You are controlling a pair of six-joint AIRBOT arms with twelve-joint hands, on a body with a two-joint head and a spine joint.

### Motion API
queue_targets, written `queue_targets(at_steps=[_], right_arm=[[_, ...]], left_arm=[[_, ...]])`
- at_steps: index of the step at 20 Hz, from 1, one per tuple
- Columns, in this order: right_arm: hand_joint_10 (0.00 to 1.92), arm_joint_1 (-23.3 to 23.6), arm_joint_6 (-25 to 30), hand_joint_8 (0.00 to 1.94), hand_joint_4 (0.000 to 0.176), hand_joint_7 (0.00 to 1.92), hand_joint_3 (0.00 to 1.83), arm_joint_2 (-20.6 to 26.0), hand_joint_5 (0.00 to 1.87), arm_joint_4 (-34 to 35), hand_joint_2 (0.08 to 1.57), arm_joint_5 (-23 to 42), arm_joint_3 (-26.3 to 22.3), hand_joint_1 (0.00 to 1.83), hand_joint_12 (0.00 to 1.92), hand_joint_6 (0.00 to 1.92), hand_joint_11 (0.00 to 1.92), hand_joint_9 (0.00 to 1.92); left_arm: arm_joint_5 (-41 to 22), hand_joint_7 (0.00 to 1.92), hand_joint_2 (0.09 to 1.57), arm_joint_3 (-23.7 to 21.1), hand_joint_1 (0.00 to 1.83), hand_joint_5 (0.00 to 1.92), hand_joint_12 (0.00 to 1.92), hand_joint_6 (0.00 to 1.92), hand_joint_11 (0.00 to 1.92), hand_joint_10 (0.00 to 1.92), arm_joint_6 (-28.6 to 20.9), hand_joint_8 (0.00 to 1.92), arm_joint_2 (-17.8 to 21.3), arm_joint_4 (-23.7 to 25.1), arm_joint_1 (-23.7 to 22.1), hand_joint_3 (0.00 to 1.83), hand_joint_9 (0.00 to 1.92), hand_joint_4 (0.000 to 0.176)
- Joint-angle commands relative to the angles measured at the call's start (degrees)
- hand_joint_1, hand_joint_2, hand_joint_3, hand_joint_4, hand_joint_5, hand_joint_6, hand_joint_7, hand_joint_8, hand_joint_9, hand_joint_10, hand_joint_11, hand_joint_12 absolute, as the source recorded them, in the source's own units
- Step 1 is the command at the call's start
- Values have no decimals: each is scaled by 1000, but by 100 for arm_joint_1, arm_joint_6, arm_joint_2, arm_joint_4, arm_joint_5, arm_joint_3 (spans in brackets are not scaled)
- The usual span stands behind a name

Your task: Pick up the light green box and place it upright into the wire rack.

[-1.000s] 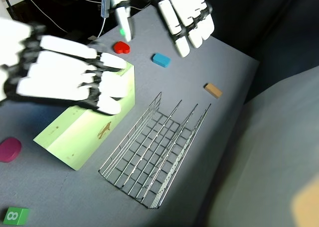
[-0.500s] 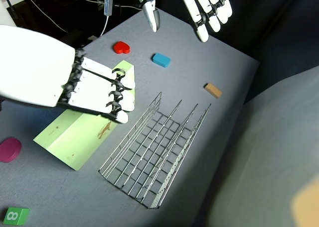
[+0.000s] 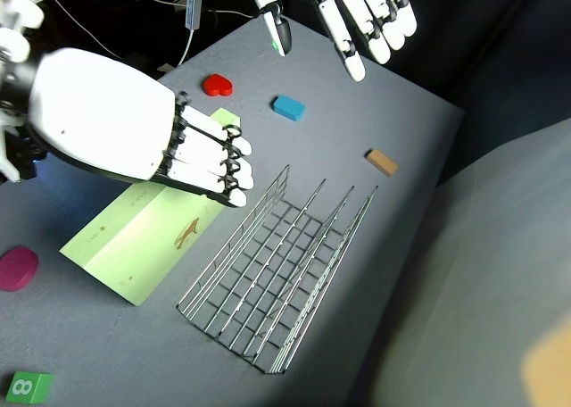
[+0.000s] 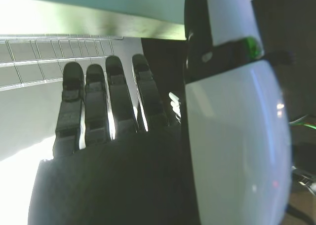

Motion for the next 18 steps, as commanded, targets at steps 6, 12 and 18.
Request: queue_targets(at_steps=[6,12,18], right_arm=[[0,-18,78,5,51,78,4,-171,72,-215,963,93,127,914,283,1,0,6],[9,10,211,9,35,138,1,-238,127,-47,962,27,232,924,491,8,0,58],[27,24,296,7,0,431,3,-245,405,-47,1026,30,268,1017,1101,16,24,380]], left_arm=[[-387,156,1222,62,213,211,235,4,0,5,94,9,-28,394,-69,0,79,77],[-351,156,1215,55,217,211,288,1,0,0,109,2,-45,394,-78,0,72,77],[-377,158,1225,36,195,221,263,5,0,5,172,4,-67,395,-104,2,82,76]])
